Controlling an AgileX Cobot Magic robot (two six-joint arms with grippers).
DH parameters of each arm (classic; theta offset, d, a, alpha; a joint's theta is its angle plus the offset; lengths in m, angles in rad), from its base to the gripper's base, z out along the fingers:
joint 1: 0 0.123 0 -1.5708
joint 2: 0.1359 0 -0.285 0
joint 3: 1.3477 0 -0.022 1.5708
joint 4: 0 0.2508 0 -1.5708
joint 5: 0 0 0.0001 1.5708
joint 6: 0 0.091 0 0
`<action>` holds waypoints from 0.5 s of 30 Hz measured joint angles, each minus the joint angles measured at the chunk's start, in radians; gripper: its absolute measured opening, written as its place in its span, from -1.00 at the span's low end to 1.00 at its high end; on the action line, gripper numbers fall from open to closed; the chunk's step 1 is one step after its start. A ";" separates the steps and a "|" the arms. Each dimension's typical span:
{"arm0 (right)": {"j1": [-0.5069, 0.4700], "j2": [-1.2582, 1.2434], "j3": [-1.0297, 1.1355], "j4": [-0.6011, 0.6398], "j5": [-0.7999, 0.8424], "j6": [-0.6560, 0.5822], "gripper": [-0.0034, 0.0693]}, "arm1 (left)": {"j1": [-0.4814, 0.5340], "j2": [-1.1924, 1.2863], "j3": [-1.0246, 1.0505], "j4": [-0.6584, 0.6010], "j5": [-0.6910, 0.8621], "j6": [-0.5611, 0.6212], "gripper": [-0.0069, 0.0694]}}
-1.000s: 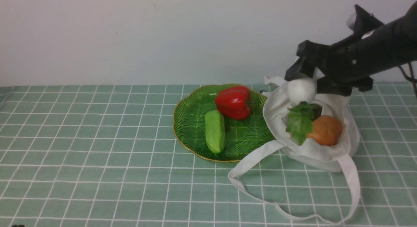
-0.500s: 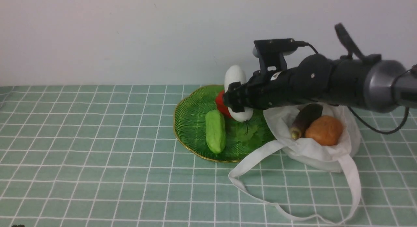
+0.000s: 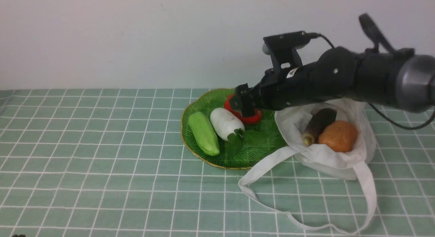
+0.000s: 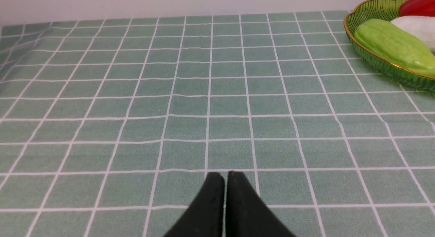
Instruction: Take vegetables from cloth bag on blue coffee tablecloth place on plate.
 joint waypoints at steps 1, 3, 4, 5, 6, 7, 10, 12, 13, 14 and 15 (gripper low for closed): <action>0.000 -0.040 0.000 -0.029 0.039 0.000 0.93 | 0.000 0.000 0.000 0.000 0.000 0.000 -0.84; 0.000 -0.113 0.000 -0.075 0.108 0.000 0.84 | 0.000 0.000 0.000 0.000 0.000 0.000 -0.84; 0.000 -0.174 0.000 -0.106 0.160 0.000 0.74 | 0.000 0.000 0.000 0.000 0.000 0.000 -0.84; 0.000 -0.207 0.000 -0.120 0.185 0.000 0.69 | 0.000 0.000 0.000 0.000 0.000 0.000 -0.84; 0.000 -0.263 0.000 -0.144 0.227 0.000 0.59 | 0.000 0.000 0.000 0.000 0.000 0.000 -0.84; 0.000 -0.333 0.000 -0.162 0.275 0.000 0.46 | 0.000 0.000 0.000 0.000 0.000 0.000 -0.84; 0.000 -0.465 0.000 -0.201 0.365 0.000 0.20 | 0.000 0.000 0.000 0.000 0.000 0.000 -0.84; 0.000 -0.621 0.000 -0.244 0.477 0.009 -0.13 | 0.000 0.000 0.000 0.000 0.000 0.000 -0.84; 0.000 -0.680 0.000 -0.257 0.522 0.021 -0.26 | 0.000 0.000 0.000 0.000 0.000 0.000 -0.84; 0.000 -0.738 0.000 -0.266 0.558 0.033 -0.38 | 0.000 0.000 0.000 0.000 0.000 0.000 -0.84; 0.000 -0.783 0.000 -0.272 0.600 0.047 -0.47 | 0.000 0.000 0.000 0.000 0.000 0.000 -0.84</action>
